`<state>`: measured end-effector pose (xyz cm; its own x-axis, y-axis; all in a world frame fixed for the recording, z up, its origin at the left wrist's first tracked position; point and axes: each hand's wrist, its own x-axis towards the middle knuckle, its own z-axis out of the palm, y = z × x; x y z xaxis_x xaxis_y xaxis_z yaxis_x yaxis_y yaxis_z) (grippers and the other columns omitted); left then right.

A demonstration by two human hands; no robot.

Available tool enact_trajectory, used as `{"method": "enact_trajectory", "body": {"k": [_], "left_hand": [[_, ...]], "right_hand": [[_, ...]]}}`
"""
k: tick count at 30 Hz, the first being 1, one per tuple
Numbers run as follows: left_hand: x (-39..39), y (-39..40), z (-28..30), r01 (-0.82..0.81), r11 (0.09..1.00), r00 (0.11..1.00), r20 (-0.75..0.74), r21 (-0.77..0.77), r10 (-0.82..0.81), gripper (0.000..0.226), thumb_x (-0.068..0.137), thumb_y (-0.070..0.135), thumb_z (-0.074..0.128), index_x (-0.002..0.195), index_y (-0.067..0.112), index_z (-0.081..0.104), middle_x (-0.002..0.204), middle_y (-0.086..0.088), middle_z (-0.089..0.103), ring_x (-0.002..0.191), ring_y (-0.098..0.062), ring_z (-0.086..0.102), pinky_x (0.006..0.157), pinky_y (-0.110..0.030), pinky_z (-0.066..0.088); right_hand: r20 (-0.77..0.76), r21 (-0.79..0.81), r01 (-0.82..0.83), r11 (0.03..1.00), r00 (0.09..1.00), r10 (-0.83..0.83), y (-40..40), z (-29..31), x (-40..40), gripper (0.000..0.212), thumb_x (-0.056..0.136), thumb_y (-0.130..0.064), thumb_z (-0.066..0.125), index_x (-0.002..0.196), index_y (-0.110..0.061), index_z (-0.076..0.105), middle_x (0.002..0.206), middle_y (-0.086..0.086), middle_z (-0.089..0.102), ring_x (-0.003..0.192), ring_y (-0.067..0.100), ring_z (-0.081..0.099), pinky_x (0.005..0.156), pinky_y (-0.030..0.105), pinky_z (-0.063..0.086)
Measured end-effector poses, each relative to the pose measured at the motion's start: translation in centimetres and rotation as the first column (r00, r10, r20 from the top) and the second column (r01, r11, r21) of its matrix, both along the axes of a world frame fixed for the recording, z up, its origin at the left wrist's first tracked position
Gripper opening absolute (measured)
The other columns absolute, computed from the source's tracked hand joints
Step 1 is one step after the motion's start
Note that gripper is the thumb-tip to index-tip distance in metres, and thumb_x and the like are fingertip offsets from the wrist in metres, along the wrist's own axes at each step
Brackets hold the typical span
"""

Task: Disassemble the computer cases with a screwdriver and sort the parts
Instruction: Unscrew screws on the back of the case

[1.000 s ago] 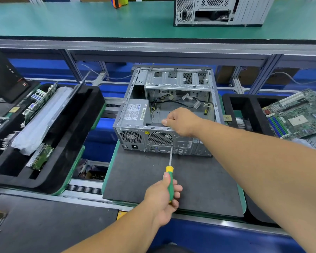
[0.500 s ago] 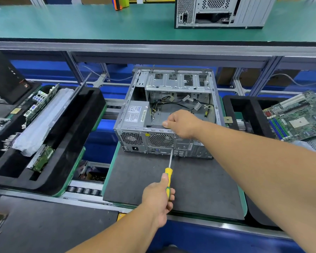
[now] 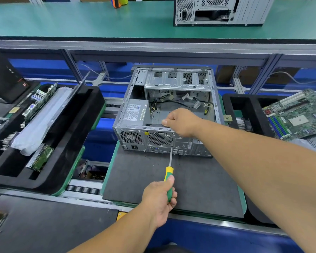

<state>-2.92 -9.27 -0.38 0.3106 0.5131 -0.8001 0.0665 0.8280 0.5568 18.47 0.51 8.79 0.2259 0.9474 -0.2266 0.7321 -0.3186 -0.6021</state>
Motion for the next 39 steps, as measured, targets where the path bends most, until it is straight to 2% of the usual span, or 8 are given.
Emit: {"method": "enact_trajectory", "body": {"k": [6,12,15,20,26,30,33,39], "left_hand": [[0.0,0.0,0.7,0.07,0.982,0.997,0.038,-0.173,-0.064,0.062,0.105,0.06,0.042,0.111,0.007,0.073,0.087,-0.008,0.076,0.057,-0.014,0.05,0.042,-0.023,0.032],[0.0,-0.1,0.4,-0.011,0.997,0.999,0.038,-0.081,0.014,0.039,0.09,0.037,0.08,0.107,0.008,0.062,0.081,-0.007,0.054,0.054,-0.013,0.045,0.042,-0.023,0.031],[-0.2,0.0,0.1,-0.023,0.998,1.0,-0.005,-0.05,0.022,0.034,0.096,0.038,0.073,0.107,0.007,0.064,0.078,-0.008,0.063,0.053,-0.012,0.05,0.042,-0.023,0.035],[-0.6,0.5,0.4,0.034,0.986,0.999,-0.022,-0.165,-0.038,0.067,0.102,0.066,0.043,0.102,0.007,0.076,0.078,-0.007,0.071,0.053,-0.012,0.049,0.042,-0.022,0.031],[-0.3,0.3,0.7,0.001,0.993,0.999,0.049,-0.119,0.005,0.038,0.088,0.034,0.083,0.11,0.01,0.063,0.085,-0.007,0.054,0.054,-0.013,0.044,0.042,-0.021,0.029],[-0.5,0.3,0.6,-0.006,0.992,1.0,0.006,-0.123,0.006,0.042,0.098,0.052,0.065,0.099,0.01,0.067,0.079,-0.007,0.065,0.054,-0.013,0.048,0.042,-0.023,0.034],[-0.9,0.6,1.0,0.038,0.983,0.999,0.019,-0.181,-0.036,0.062,0.101,0.066,0.046,0.092,0.01,0.073,0.075,-0.005,0.066,0.052,-0.013,0.047,0.042,-0.023,0.031],[-0.8,0.8,1.4,0.024,0.976,1.0,-0.009,-0.216,-0.027,0.062,0.103,0.061,0.046,0.093,0.009,0.078,0.069,-0.004,0.057,0.05,-0.013,0.041,0.041,-0.024,0.028]], "right_hand": [[0.003,0.001,-0.01,1.0,1.0,0.01,-0.1,0.2,-0.2,0.047,0.102,-0.045,0.055,0.067,-0.019,0.038,0.057,-0.004,0.031,0.044,0.012,0.025,0.051,0.028,0.028],[-0.015,0.007,0.0,1.0,1.0,0.0,-0.3,0.5,-0.2,0.044,0.103,-0.043,0.055,0.07,-0.017,0.042,0.061,-0.001,0.037,0.054,0.018,0.032,0.052,0.028,0.031],[-0.02,-0.004,-0.005,1.0,1.0,0.004,-0.2,0.6,-0.3,0.041,0.103,-0.043,0.055,0.074,-0.016,0.048,0.064,0.0,0.041,0.056,0.018,0.036,0.052,0.028,0.033],[-0.034,-0.018,-0.011,1.0,0.999,0.011,-0.2,0.8,-0.2,0.043,0.103,-0.044,0.055,0.07,-0.018,0.044,0.064,-0.002,0.04,0.056,0.016,0.036,0.054,0.028,0.034],[-0.034,-0.052,0.045,0.998,0.998,-0.047,0.0,0.9,0.0,0.046,0.104,-0.044,0.054,0.067,-0.019,0.045,0.064,-0.001,0.045,0.057,0.018,0.04,0.055,0.028,0.036],[0.008,-0.056,0.126,0.991,0.992,-0.125,0.5,0.8,0.2,0.041,0.106,-0.041,0.05,0.075,-0.016,0.058,0.068,0.001,0.053,0.065,0.021,0.05,0.06,0.03,0.038],[0.085,0.023,0.23,0.973,0.969,-0.231,0.8,0.4,0.3,0.037,0.106,-0.039,0.046,0.085,-0.012,0.06,0.08,0.007,0.058,0.076,0.027,0.055,0.07,0.031,0.041],[-0.104,0.376,0.434,0.819,0.898,-0.428,-1.1,1.7,1.0,0.047,0.108,-0.035,0.046,0.066,-0.017,0.032,0.064,-0.001,0.035,0.058,0.017,0.03,0.053,0.036,0.022]]}}
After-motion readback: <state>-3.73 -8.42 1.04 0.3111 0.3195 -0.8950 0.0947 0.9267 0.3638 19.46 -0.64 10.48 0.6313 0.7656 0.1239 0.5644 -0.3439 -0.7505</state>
